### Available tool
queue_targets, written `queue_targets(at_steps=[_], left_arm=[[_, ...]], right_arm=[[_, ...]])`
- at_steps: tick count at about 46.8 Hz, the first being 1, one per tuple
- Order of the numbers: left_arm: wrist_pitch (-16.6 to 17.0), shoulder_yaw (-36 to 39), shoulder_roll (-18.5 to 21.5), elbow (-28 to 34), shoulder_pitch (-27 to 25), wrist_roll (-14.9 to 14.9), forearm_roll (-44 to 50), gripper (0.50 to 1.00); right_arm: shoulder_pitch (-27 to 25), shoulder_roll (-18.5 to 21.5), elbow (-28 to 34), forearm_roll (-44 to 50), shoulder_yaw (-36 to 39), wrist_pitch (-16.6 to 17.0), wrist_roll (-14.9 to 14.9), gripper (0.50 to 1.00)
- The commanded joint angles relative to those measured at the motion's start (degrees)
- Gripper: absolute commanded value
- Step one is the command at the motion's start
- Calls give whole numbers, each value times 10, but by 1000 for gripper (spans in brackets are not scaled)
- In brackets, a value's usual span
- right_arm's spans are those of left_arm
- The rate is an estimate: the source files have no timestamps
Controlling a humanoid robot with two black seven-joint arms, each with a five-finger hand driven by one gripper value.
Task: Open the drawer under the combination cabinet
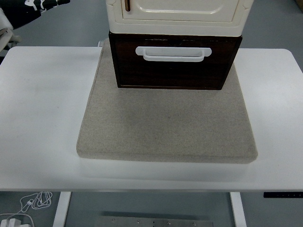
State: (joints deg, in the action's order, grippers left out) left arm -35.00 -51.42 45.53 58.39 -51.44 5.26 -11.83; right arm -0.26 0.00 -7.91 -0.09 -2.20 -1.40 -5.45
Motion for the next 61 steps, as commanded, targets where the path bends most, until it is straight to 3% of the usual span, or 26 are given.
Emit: queue_targets(at_steps=[1,16,28,36,42,51,61], left_arm=[[0,-1,11,28,1,0,-33,1000],[0,-4,37,131,1,2,-110,1000],[0,-2,67,209,1,3,-121,1000],[0,-9,68,234,0,43,-123,1000],[0,-9,68,248,-8,48,-125,1000],[0,-2,53,254,-45,60,-147,1000],[0,0,1,253,-84,70,-220,1000]], right_arm=[[0,0,0,0,0,0,0,928],[0,0,0,0,0,0,0,928],[0,0,0,0,0,0,0,928],[0,0,0,0,0,0,0,928],[0,0,0,0,0,0,0,928],[0,0,0,0,0,0,0,928],[0,0,0,0,0,0,0,928]])
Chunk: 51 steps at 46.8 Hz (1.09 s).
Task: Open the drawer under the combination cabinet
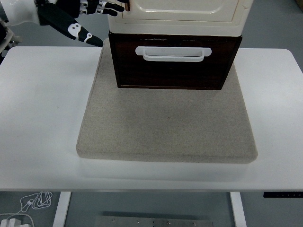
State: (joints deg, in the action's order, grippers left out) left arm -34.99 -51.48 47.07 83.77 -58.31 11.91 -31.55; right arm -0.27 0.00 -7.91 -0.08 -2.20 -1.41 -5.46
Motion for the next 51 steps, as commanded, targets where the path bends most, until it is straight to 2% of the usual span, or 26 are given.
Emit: queue_targets(at_steps=[1,8,13,16,30,39,45,51], left_arm=[[0,1,-21,-1,-20,5,-28,1000],[0,2,-58,-3,-43,13,-39,1000],[0,28,-80,-5,-70,50,-40,1000],[0,58,-81,-4,-92,62,-40,1000],[0,152,-93,-3,-181,81,-42,1000],[0,183,-109,-2,-197,103,-47,1000],[0,231,-120,-2,-218,107,-59,1000],[0,238,-128,-2,-219,109,-88,1000]], right_arm=[[0,0,0,0,0,0,0,928],[0,0,0,0,0,0,0,928],[0,0,0,0,0,0,0,928],[0,0,0,0,0,0,0,928],[0,0,0,0,0,0,0,928],[0,0,0,0,0,0,0,928],[0,0,0,0,0,0,0,928],[0,0,0,0,0,0,0,928]])
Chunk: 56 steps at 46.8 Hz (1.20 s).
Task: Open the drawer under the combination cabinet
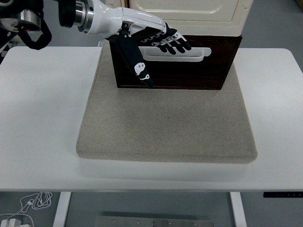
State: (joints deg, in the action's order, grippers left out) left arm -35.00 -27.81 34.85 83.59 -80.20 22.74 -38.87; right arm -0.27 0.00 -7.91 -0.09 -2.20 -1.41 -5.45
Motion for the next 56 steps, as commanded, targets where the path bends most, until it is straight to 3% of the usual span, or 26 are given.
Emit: queue_targets(at_steps=[1,20,36,42,56], left_arm=[[0,1,-9,-1,0,1,-22,1000],[0,2,-28,-27,-13,10,-120,1000],[0,2,-30,-79,-15,12,-129,999],[0,5,-60,-100,-14,14,-143,999],[0,7,-77,-123,-7,15,-150,996]], right_arm=[[0,0,0,0,0,0,0,928],[0,0,0,0,0,0,0,928],[0,0,0,0,0,0,0,928],[0,0,0,0,0,0,0,928],[0,0,0,0,0,0,0,928]])
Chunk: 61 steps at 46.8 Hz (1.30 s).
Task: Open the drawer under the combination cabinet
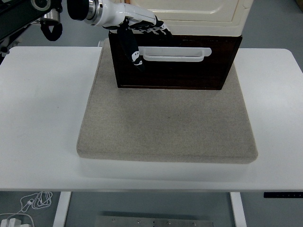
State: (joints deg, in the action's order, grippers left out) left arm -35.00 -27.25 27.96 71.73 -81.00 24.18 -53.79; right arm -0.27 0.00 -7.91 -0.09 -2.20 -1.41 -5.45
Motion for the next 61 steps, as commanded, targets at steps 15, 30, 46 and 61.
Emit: queue_targets(at_steps=[15,30,46,61], left_arm=[[0,5,-47,-24,2,1,-16,996],[0,15,-72,-39,8,1,-16,986],[0,17,-77,-45,8,3,-15,984],[19,15,-77,-49,8,3,-11,984]], right_arm=[[0,0,0,0,0,0,0,928],[0,0,0,0,0,0,0,928],[0,0,0,0,0,0,0,928],[0,0,0,0,0,0,0,928]])
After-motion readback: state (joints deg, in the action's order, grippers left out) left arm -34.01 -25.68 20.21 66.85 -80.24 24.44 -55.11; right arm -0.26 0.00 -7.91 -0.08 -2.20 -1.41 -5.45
